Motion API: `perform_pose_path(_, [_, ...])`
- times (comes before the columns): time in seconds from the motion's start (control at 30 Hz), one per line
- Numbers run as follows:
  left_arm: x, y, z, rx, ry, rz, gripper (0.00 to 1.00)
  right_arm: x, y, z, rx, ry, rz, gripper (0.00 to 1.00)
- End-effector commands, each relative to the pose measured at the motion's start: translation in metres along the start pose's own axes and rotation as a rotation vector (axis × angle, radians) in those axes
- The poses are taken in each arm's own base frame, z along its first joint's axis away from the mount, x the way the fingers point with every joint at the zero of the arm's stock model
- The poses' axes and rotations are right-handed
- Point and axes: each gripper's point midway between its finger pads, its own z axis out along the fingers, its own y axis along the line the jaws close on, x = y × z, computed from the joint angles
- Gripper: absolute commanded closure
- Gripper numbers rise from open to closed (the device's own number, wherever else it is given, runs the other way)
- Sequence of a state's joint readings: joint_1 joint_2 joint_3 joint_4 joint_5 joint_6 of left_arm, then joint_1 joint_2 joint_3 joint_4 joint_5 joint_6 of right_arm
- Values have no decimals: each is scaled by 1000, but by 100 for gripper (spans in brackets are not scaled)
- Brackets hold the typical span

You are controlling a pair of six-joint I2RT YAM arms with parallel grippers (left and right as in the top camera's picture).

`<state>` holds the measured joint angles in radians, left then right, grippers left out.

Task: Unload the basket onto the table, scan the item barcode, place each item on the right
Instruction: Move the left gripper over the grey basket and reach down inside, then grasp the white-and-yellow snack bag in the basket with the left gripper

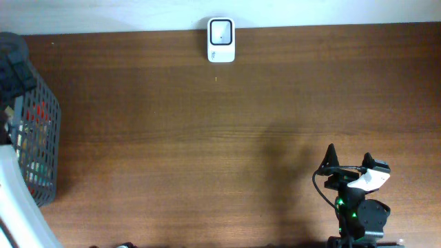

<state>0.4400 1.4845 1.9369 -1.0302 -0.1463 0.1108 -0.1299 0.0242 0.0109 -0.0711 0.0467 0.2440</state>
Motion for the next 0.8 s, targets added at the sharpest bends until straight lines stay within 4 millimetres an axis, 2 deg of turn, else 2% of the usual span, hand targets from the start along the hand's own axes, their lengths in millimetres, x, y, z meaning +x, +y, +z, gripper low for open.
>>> perform_pose_path(0.0, [-3,2,17,-17,9,-3,1,3,0,0,1,7,6,1])
perform_pose_path(0.07, [-5,5,17,-24,0,-16,1,3,0,0,1,7,6,1])
perform_pose_path(0.17, [5,33,26,-80,36,-96,1,3,0,0,1,7,6,1])
perform_pose_path(0.23, [17,46,37,-75,77,-130,5,3,0,0,1,7,6,1])
perform_pose_path(0.3, [41,51,59,28,164,-189,11,3,0,0,1,7,6,1])
perform_pose_path(0.4, [91,69,91,38,336,-253,13,3,0,0,1,7,6,2])
perform_pose_path(0.57, [149,69,130,51,513,-282,14,3,0,0,1,7,6,1])
perform_pose_path(0.67, [173,65,153,67,587,-286,13,3,0,0,1,7,6,1])
perform_pose_path(0.77, [187,64,180,72,612,-288,13,3,0,0,1,7,6,1])
